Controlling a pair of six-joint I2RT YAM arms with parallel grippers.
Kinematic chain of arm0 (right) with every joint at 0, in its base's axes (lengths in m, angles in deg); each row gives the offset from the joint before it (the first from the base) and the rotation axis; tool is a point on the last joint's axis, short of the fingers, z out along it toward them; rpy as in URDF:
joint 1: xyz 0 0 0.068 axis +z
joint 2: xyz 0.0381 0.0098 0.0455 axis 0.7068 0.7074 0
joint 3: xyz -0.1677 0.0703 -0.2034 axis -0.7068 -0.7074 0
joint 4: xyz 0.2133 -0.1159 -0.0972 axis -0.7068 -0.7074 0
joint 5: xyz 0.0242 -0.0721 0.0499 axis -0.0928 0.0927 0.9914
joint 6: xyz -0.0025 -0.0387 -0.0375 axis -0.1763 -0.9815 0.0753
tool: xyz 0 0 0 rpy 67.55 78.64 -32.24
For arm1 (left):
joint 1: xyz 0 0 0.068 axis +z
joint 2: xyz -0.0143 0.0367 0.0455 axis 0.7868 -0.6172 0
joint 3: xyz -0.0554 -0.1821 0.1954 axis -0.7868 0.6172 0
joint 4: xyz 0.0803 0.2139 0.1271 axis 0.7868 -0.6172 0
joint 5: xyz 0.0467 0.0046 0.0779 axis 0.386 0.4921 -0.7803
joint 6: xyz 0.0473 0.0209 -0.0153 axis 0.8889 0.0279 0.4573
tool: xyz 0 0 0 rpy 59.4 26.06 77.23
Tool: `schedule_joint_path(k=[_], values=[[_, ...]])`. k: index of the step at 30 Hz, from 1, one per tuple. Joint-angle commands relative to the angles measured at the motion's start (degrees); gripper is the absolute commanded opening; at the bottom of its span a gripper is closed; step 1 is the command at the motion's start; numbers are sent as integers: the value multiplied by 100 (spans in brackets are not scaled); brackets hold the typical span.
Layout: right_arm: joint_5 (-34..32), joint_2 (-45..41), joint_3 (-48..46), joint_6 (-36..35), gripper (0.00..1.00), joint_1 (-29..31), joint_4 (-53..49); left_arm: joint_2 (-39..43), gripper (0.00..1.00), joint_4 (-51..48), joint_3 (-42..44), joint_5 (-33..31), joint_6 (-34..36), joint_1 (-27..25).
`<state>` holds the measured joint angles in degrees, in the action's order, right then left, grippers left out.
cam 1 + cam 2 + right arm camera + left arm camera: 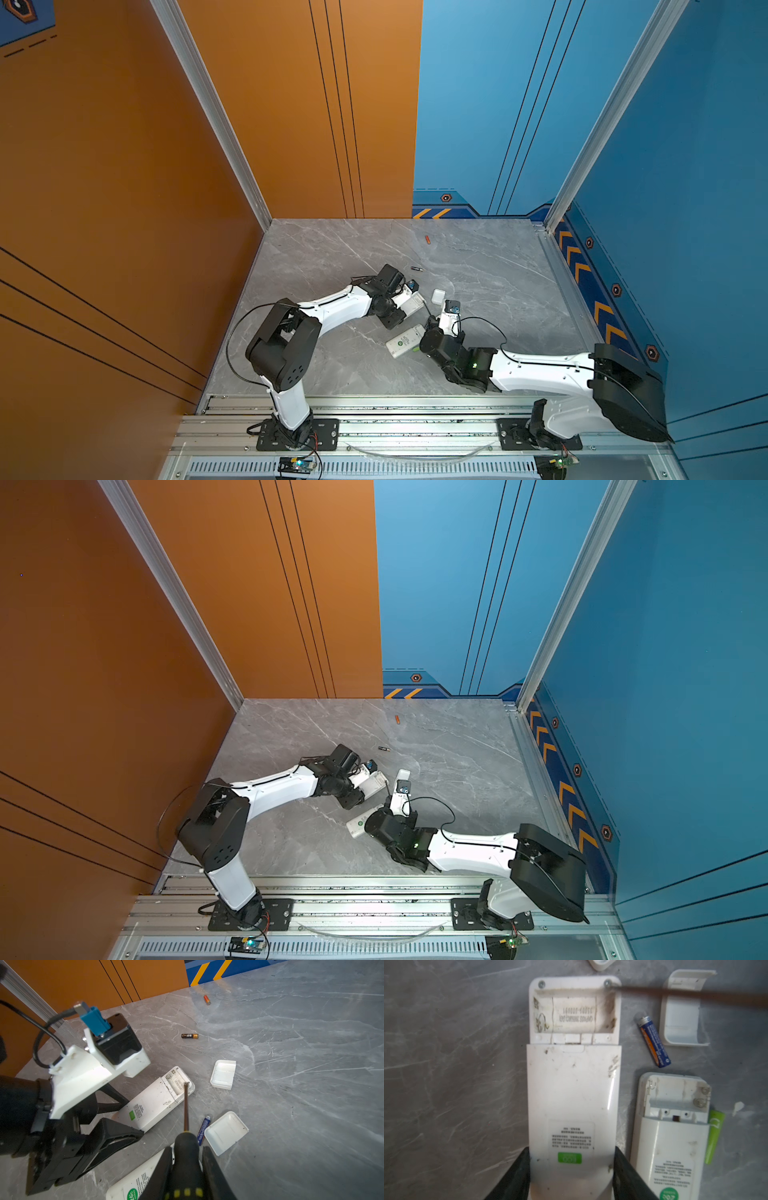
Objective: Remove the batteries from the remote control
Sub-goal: 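Move the screwdriver toward the ejected batteries while the left gripper releases the remote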
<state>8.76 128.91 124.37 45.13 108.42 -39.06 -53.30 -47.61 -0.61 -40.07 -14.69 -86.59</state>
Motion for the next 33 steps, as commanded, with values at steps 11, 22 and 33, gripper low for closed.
schedule_joint_path(k=[11,22,33], values=[[1538,-27,1161,-562,0,-2593,-1099,-190,47,-516,118,-710,53,111],[5181,3814,5119,-823,0,-4618,-249,762,98,34,449,-284,-382,-6],[5264,5235,6217,-571,0,-4811,-627,1341,98,113,466,-205,-903,-20]])
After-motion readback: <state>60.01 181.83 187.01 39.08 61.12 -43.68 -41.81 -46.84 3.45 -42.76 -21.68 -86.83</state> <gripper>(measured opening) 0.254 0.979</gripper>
